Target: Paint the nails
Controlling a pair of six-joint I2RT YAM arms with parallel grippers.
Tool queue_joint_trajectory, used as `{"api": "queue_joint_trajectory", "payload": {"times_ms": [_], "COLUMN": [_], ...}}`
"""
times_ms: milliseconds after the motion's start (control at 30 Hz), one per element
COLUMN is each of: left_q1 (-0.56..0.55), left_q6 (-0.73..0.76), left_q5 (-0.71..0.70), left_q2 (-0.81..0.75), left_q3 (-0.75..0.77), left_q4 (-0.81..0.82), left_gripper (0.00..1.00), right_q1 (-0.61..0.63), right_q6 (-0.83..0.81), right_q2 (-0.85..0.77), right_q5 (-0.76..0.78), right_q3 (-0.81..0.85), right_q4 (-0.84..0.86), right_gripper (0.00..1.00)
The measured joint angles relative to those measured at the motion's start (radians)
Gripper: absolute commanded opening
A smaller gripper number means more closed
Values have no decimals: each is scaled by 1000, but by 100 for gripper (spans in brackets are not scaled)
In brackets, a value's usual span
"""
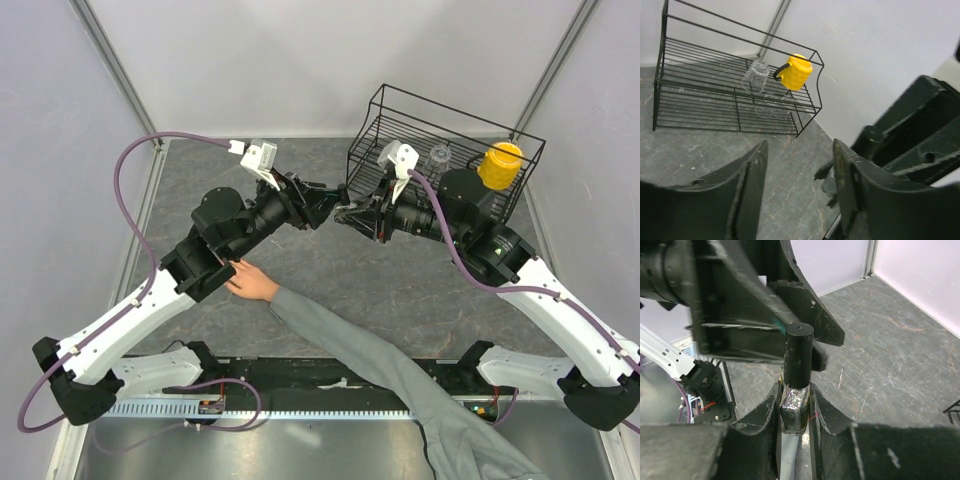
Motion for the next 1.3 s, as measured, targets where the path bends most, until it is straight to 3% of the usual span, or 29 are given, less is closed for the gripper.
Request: {"api": "queue_joint_trajectory", "payload": {"times_ms": [167, 333, 567, 667, 733, 833, 900, 967, 1033, 1167, 1233, 1300], "left_q1": [-24, -45, -51, -60, -66, -71, -74, -74, -56, 32, 52, 53], "left_q6": [42, 48, 48, 48, 49, 58, 79, 97, 115, 77, -38, -151], "left_q5": [-68, -80, -46, -20, -6, 36, 73, 109, 203, 656, 908, 1075], "left_q2": [-19, -63, -68, -31, 2, 40, 53, 56, 63, 112, 138, 157], "left_q3": [3, 1, 0, 16, 38, 57, 71, 83, 99, 150, 140, 117], "left_q4": [7, 38, 104, 101, 88, 67, 58, 43, 39, 134, 321, 501], "left_gripper": [80, 72, 71, 66, 57, 21, 2, 2, 2, 2, 2, 2], "right_q1": [0, 0, 2, 7, 12, 16, 18, 18, 16, -6, -13, 0], "right_q6": [-2, -2, -1, -1, -1, -1, 0, 2, 2, 36, 166, 304], "right_q2": [-10, -16, -16, -16, -16, -16, -16, -21, -36, -108, -148, -166], "right_q5": [23, 61, 71, 71, 71, 70, 72, 66, 37, -175, -352, -490], "right_q3": [2, 2, 2, 2, 2, 2, 2, 2, 2, -33, -114, -199], "right_q4": [-1, -3, -5, -6, -6, -6, -14, -19, -24, 37, 219, 420], "right_gripper": [0, 0, 0, 0, 0, 0, 0, 0, 0, 0, 0, 0]}}
